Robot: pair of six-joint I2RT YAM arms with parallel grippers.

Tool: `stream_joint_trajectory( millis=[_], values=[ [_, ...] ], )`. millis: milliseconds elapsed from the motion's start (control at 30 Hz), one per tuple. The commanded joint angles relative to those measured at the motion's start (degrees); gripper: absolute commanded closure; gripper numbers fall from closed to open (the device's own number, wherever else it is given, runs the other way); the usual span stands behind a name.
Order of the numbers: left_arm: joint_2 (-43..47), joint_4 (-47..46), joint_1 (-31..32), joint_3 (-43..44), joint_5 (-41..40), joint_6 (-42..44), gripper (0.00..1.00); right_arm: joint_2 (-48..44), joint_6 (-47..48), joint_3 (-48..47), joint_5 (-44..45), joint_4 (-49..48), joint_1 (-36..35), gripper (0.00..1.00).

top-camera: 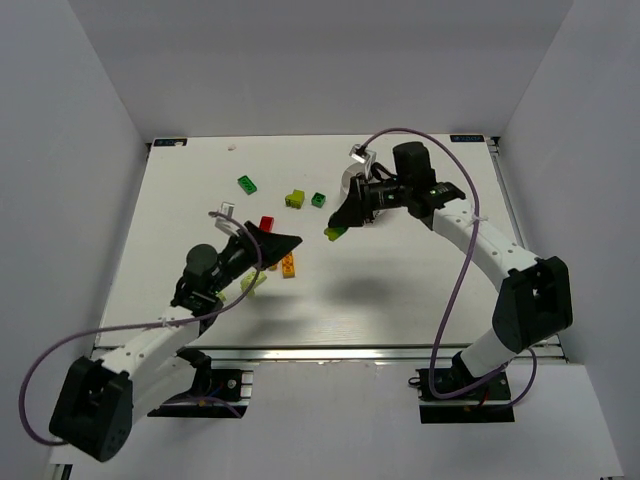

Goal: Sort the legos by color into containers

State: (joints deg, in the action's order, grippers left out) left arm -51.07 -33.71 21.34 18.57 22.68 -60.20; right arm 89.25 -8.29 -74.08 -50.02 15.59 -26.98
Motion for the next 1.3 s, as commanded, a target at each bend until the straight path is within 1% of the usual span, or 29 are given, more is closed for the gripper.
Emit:
stream_joint_trajectory(
  millis=[0,33,67,133,267,400,700,867,1100,1167,1267],
  values=[
    [-5.78,-10.40,5.37,4.89,1.23,2.45,0.10,0.04,-19.02,0.26,-7.02,-14.33,0.35,1.00],
    [-7.97,-11.89,6.25,5.94,0.71,3.42,0.11,0.22,-21.48,0.08,-7.28,-16.45,0.44,1.00],
    [-8.86,-11.90,6.95,5.95,0.35,3.78,0.12,0.48,-26.11,0.08,-7.98,-18.65,0.61,1.00],
    [-11.14,-14.17,8.18,7.27,-0.35,4.22,0.12,1.36,-30.96,-0.44,-8.77,-22.34,0.70,1.00],
    [-13.00,-15.94,9.77,8.15,-1.76,4.04,0.12,1.98,-34.93,0.25,-9.39,-25.08,0.70,1.00],
    [-13.53,-17.34,10.73,8.41,-2.02,3.52,0.12,0.66,-38.37,3.68,-9.31,-29.30,0.70,1.00],
    [-18.44,-25.87,11.88,8.94,-0.35,-0.96,0.13,0.22,-40.75,4.47,-9.83,-32.82,0.70,1.00],
    [-19.94,-29.03,12.32,8.77,0.35,-2.63,0.21,0.04,-41.28,5.09,-9.92,-33.52,0.70,1.00],
    [-20.47,-29.83,12.41,9.21,0.09,-3.08,0.25,0.48,-41.01,5.62,-10.71,-33.53,0.62,1.00],
    [-21.00,-30.70,12.41,9.29,0.52,-3.25,0.30,0.57,-40.66,5.62,-10.89,-33.61,0.62,1.00],
    [-22.05,-32.28,12.41,9.12,0.88,-4.13,0.34,0.48,-40.49,5.53,-11.15,-33.61,0.62,1.00]
  ],
)
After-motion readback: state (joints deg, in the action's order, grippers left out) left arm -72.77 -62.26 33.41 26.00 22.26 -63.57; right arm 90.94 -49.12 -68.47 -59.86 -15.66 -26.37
